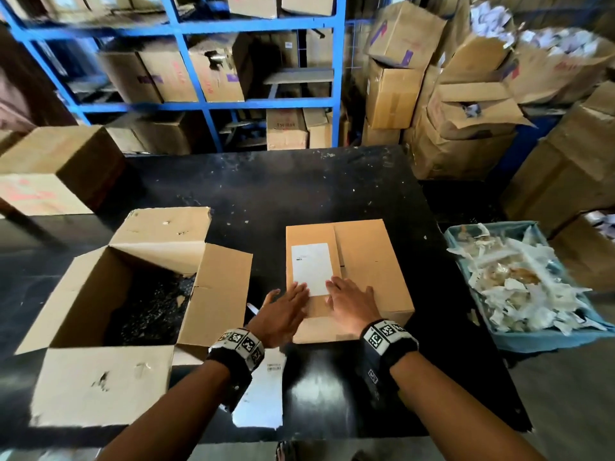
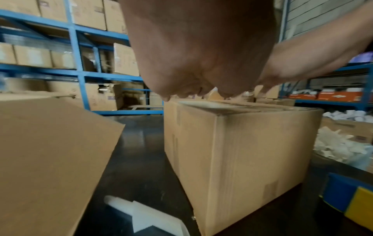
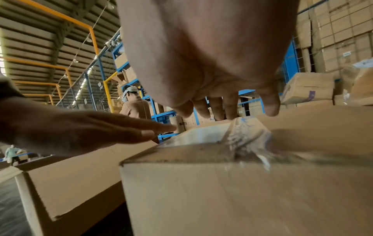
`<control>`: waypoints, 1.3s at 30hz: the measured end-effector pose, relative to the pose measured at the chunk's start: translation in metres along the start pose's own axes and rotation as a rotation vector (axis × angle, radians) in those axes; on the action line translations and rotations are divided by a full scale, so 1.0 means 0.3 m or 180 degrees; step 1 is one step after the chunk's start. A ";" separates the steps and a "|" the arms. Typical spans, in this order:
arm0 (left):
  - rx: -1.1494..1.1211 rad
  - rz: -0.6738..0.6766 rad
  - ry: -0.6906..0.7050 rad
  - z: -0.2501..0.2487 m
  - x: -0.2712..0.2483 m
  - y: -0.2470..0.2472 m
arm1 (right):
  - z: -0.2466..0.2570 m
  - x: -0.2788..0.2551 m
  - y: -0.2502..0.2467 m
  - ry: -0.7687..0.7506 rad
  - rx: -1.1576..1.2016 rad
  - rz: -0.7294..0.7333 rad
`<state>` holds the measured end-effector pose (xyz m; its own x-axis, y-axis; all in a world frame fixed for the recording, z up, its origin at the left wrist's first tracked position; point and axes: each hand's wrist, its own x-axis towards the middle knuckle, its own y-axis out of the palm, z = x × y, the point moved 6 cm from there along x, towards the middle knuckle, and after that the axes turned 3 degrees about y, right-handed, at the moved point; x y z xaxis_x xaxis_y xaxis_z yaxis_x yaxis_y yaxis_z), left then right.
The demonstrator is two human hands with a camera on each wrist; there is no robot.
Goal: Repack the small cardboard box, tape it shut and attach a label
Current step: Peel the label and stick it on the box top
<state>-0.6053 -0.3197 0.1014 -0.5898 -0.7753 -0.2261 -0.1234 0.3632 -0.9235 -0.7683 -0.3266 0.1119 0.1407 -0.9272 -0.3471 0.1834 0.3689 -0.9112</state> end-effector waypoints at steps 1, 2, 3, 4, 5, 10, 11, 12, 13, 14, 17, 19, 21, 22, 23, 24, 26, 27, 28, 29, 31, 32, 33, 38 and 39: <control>-0.0039 -0.0132 -0.0091 0.015 0.006 -0.013 | 0.009 0.012 -0.021 -0.0001 0.0095 -0.0070; -0.0052 -0.0220 -0.0199 0.031 0.015 -0.018 | 0.022 0.030 -0.039 -0.0006 0.0193 -0.0103; -0.0021 -0.0261 -0.0292 0.042 0.022 -0.014 | 0.038 0.049 -0.052 -0.0021 0.0261 -0.0113; 0.0036 -0.0259 -0.0360 0.046 0.027 -0.005 | 0.057 0.074 -0.063 -0.0057 0.0283 -0.0120; 0.0077 -0.0219 -0.0418 0.051 0.030 0.011 | 0.077 0.107 -0.071 -0.0101 0.0279 -0.0110; 0.0192 -0.0166 -0.0585 0.060 0.027 0.057 | 0.179 0.277 -0.083 -0.0233 0.0214 0.0269; 0.0147 -0.0176 -0.0603 0.056 0.027 0.053 | 0.189 0.297 -0.075 -0.0242 0.0148 0.0371; 0.0133 -0.0185 -0.0610 0.054 0.025 0.048 | 0.198 0.315 -0.063 -0.0253 0.0081 0.0450; 0.0175 -0.0199 -0.0610 0.049 0.025 0.046 | 0.196 0.322 -0.053 -0.0257 0.0024 0.0489; 0.0252 -0.0197 -0.0622 0.049 0.024 0.045 | 0.192 0.327 -0.043 -0.0263 -0.0017 0.0491; 0.0392 -0.0153 -0.0674 0.052 0.019 0.056 | 0.142 0.332 -0.036 -0.0173 -0.0117 0.0413; 0.0328 -0.0185 -0.0680 0.054 0.017 0.061 | 0.080 0.332 -0.050 0.0026 -0.0157 0.0314; 0.0278 -0.0240 -0.0656 0.054 0.018 0.060 | 0.016 0.328 -0.068 0.0209 -0.0181 0.0265; 0.0281 -0.0241 -0.0654 0.054 0.018 0.060 | -0.007 0.326 -0.073 0.0278 -0.0205 0.0262; 0.0289 -0.0232 -0.0660 0.054 0.017 0.059 | -0.019 0.325 -0.077 0.0324 -0.0237 0.0261; 0.0295 -0.0222 -0.0669 0.054 0.017 0.060 | -0.021 0.325 -0.079 0.0347 -0.0281 0.0255; 0.0279 -0.0204 -0.0689 0.052 0.015 0.059 | -0.007 0.323 -0.083 0.0354 -0.0375 0.0242; 0.0261 -0.0188 -0.0704 0.053 0.014 0.059 | 0.006 0.319 -0.086 0.0324 -0.0417 0.0240; 0.0267 -0.0176 -0.0713 0.052 0.014 0.059 | 0.015 0.312 -0.085 0.0267 -0.0460 0.0240; 0.0296 -0.0174 -0.0724 0.051 0.014 0.058 | 0.021 0.301 -0.081 0.0187 -0.0513 0.0237; 0.0342 -0.0173 -0.0738 0.052 0.013 0.061 | 0.026 0.266 -0.066 0.0002 -0.0627 0.0223; 0.0334 -0.0178 -0.0737 0.052 0.012 0.066 | 0.025 0.242 -0.055 -0.0074 -0.0643 0.0223; 0.0328 -0.0195 -0.0728 0.055 0.013 0.063 | 0.027 0.221 -0.046 -0.0137 -0.0625 0.0219; 0.0359 -0.0292 -0.0732 0.060 0.018 0.070 | 0.017 0.105 0.017 -0.0240 -0.0621 0.0235; 0.0359 -0.0293 -0.0743 0.061 0.017 0.074 | 0.012 0.086 0.027 -0.0249 -0.0627 0.0221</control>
<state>-0.5965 -0.3251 0.0739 -0.3787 -0.9052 -0.1929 -0.0704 0.2360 -0.9692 -0.7597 -0.3472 0.0965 0.2229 -0.8893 -0.3992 -0.0218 0.4049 -0.9141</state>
